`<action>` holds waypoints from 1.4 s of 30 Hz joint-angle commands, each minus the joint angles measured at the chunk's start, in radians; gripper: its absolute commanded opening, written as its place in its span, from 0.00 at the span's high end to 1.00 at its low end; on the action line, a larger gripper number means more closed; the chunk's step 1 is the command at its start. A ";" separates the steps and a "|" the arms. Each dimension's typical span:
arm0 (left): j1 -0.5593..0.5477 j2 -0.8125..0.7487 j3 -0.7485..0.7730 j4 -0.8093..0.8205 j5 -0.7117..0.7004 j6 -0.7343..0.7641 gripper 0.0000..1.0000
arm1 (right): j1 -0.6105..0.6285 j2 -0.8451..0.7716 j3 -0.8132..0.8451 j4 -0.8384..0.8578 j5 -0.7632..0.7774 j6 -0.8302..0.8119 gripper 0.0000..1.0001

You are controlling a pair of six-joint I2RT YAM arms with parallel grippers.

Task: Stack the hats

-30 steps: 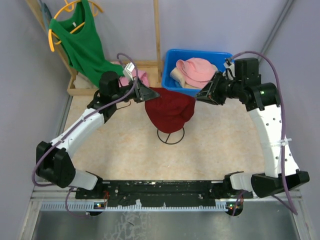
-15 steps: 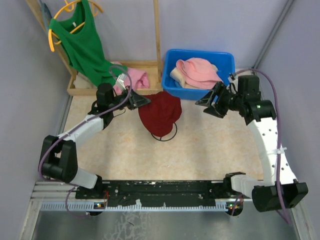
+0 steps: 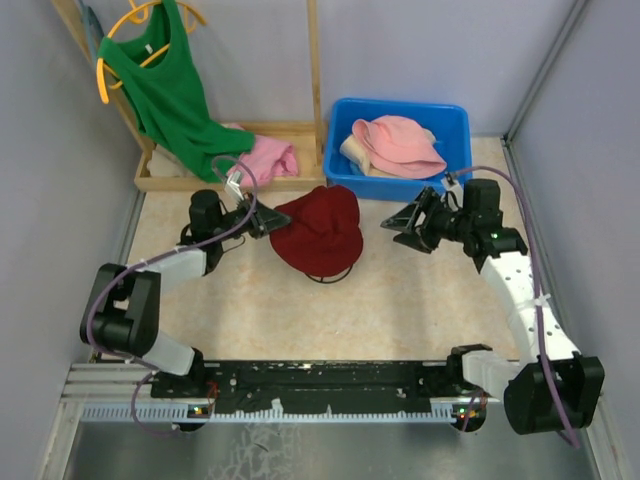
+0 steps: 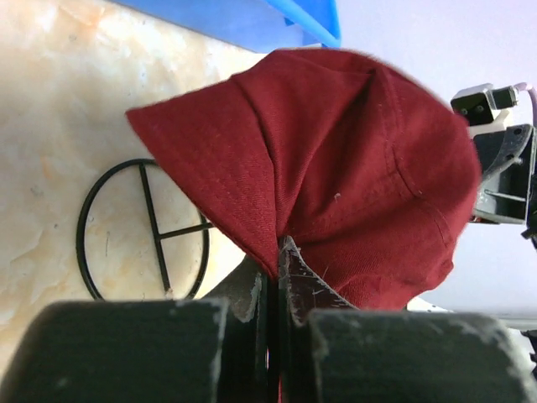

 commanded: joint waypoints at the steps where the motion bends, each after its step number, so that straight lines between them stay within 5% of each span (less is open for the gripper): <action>1: 0.002 0.091 -0.068 0.072 0.040 -0.033 1.00 | 0.001 -0.033 -0.055 0.195 -0.054 0.046 0.39; 10: -0.008 0.268 -0.177 0.550 0.113 -0.271 0.97 | 0.001 0.001 -0.062 0.242 -0.059 0.048 0.39; 20: 0.004 0.169 -0.116 0.438 0.104 -0.236 0.69 | 0.001 0.009 -0.232 0.475 -0.091 0.118 0.39; 26: 0.020 0.167 -0.116 0.487 0.112 -0.280 0.64 | 0.000 0.052 -0.297 0.561 -0.093 0.139 0.39; 34: 0.098 0.188 -0.196 0.764 0.130 -0.444 0.55 | 0.000 0.123 -0.479 1.027 -0.132 0.387 0.39; 42: 0.132 0.265 -0.224 0.968 0.136 -0.576 0.54 | 0.001 0.221 -0.510 1.209 -0.133 0.472 0.39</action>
